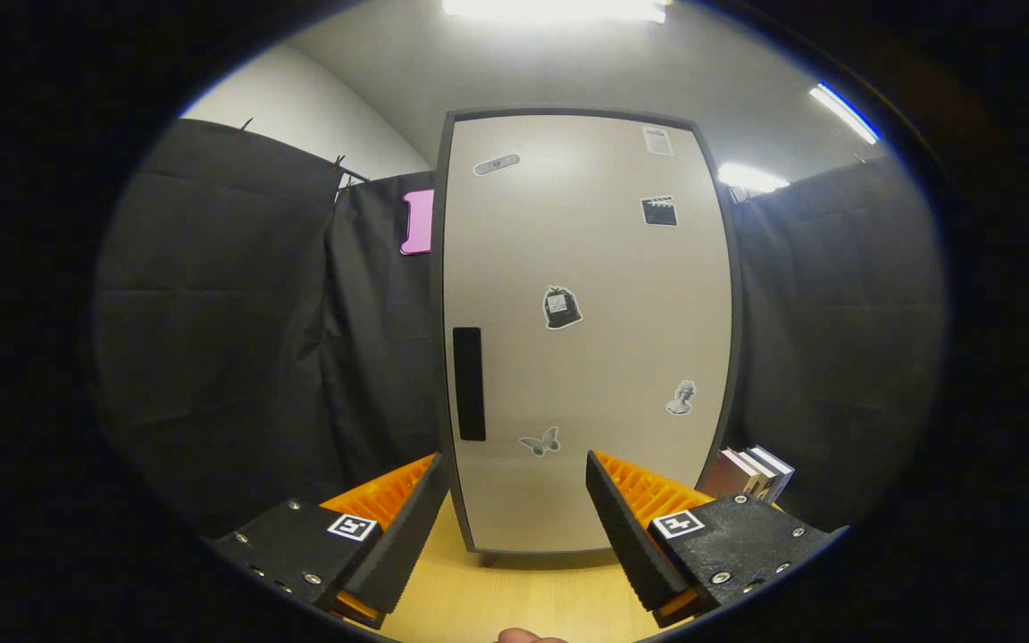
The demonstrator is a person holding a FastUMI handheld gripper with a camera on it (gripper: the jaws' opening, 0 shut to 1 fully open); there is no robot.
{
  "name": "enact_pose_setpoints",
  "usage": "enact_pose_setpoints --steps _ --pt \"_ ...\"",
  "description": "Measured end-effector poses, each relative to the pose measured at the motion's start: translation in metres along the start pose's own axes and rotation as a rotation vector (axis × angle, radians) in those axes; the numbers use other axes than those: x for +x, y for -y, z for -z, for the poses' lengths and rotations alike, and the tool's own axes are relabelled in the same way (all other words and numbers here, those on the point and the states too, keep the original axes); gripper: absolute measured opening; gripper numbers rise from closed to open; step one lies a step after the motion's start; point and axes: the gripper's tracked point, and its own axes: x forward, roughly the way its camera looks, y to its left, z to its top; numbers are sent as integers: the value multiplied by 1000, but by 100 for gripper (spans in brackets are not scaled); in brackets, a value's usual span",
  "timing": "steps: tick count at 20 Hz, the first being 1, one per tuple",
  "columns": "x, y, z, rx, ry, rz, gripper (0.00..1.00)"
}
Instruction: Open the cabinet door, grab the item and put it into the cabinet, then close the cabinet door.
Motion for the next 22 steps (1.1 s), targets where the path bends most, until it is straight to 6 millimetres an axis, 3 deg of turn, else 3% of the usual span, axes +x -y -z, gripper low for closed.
enact_pose_setpoints --steps 3,6,13,17,21,22 --pt "16 -17 -2 -16 10 -22 96" --pt "47 -16 -3 -8 37 -10 96" --pt "120 -53 2 7 37 -20 95" --pt "157 -50 14 24 2 32 95" --pt "175 -40 23 10 -26 59 85" --pt "178 -38 26 -2 -35 62 71"
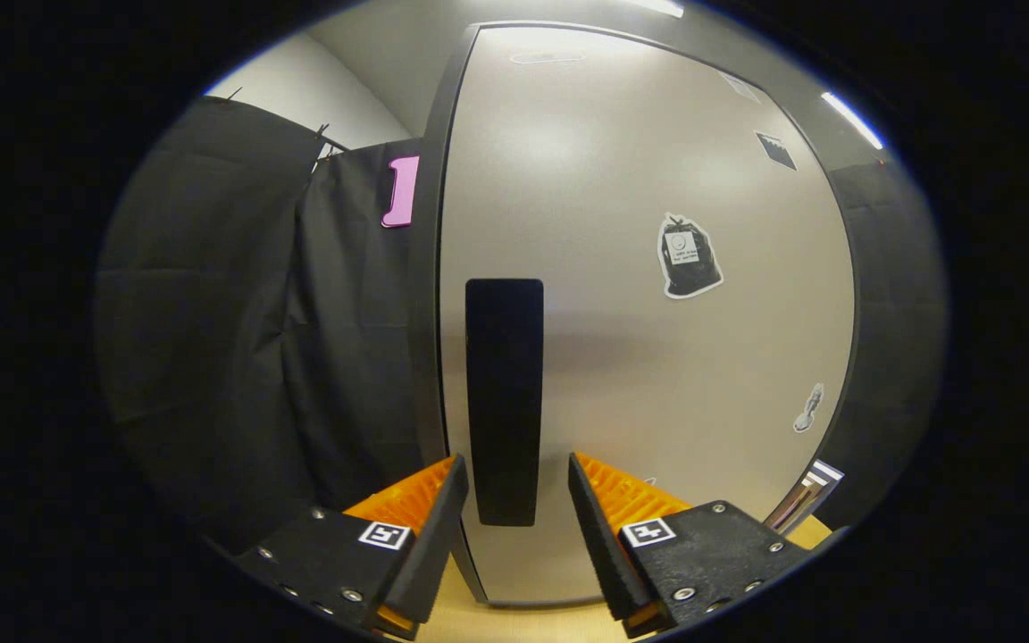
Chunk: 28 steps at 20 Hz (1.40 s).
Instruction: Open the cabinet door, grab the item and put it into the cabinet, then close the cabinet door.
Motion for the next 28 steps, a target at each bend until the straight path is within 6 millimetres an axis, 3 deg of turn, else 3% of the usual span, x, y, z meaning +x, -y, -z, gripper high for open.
enact_pose_setpoints --steps 1,3,6,10,22,28 --pt "3 -5 4 7 -11 -26 64" --pt "7 -9 8 28 -20 -50 41" --pt "-2 -9 7 16 -29 -68 30" --pt "-10 -9 10 4 -29 -105 25" --pt "-89 8 18 -13 -42 -259 25" --pt "-113 29 19 4 -76 -418 25"
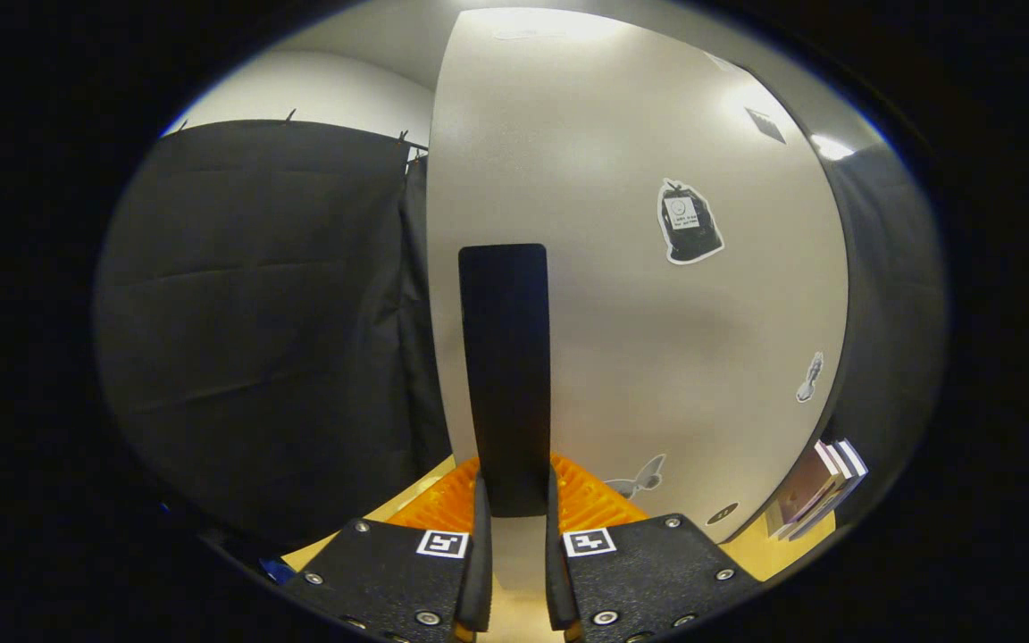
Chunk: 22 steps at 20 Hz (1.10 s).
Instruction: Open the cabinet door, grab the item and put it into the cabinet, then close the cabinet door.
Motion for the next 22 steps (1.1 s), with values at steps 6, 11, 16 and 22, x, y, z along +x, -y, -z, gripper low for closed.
enact_pose_setpoints --steps 6,11,16,22 --pt "-30 18 1 23 -25 -158 24" --pt "-59 28 4 -15 -8 -254 24" --pt "-92 53 7 -25 22 -289 24" --pt "-134 88 13 -41 29 -266 24"
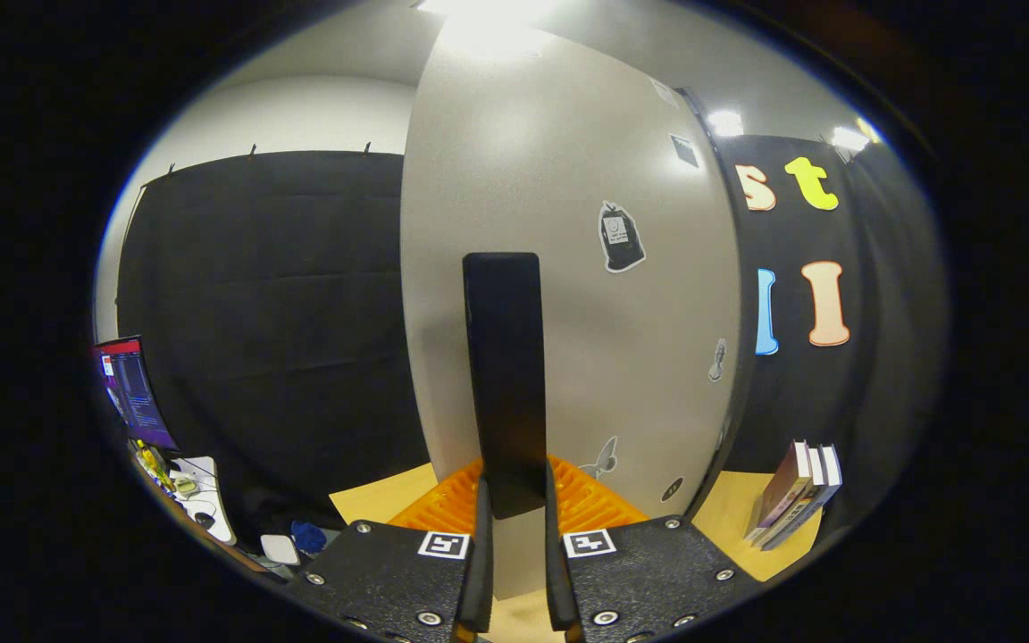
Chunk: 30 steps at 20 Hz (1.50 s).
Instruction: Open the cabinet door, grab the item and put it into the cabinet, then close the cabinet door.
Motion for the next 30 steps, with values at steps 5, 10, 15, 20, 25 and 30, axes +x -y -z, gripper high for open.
enact_pose_setpoints --steps 5,10,15,20,25,30 --pt "-20 17 2 6 -10 20 24" --pt "-37 31 8 45 7 71 33" --pt "-63 56 14 123 30 215 55" --pt "-80 76 14 170 80 369 77" --pt "-101 93 11 32 132 602 88" --pt "-132 104 23 108 171 813 88"
